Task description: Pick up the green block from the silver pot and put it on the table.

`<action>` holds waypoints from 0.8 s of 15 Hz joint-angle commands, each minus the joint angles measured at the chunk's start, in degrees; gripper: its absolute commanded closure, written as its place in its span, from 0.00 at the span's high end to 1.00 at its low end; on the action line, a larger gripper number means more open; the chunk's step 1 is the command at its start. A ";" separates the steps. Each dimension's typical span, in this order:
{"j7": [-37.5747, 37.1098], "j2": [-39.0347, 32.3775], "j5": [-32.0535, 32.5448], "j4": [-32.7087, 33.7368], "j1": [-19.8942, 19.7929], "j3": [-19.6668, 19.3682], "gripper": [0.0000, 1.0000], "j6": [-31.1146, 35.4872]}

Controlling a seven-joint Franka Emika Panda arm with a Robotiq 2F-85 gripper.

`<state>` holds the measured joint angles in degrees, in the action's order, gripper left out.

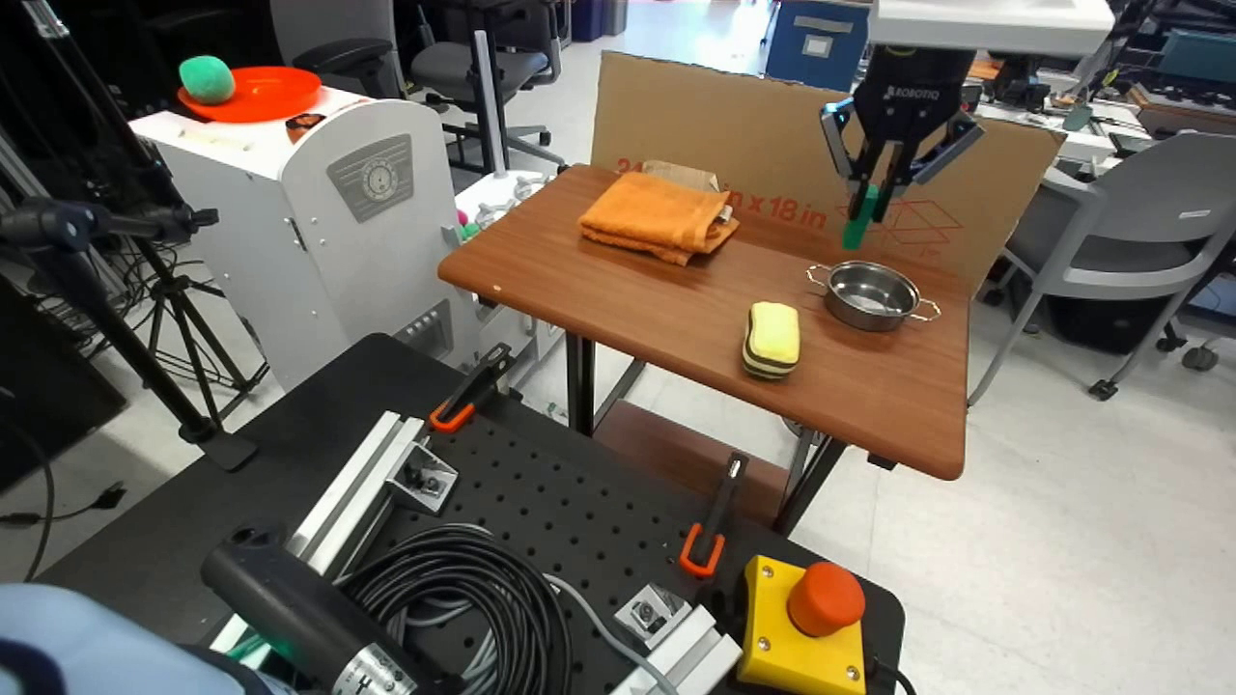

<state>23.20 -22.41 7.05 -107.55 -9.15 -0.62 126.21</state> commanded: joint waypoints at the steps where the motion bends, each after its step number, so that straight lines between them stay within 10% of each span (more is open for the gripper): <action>1: 3.62 9.10 -4.11 -10.38 1.40 2.94 0.05 1.57; 12: -10.81 5.44 0.67 -20.96 13.65 5.86 0.05 9.16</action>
<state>16.32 -15.35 4.90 -127.27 2.79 5.47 131.95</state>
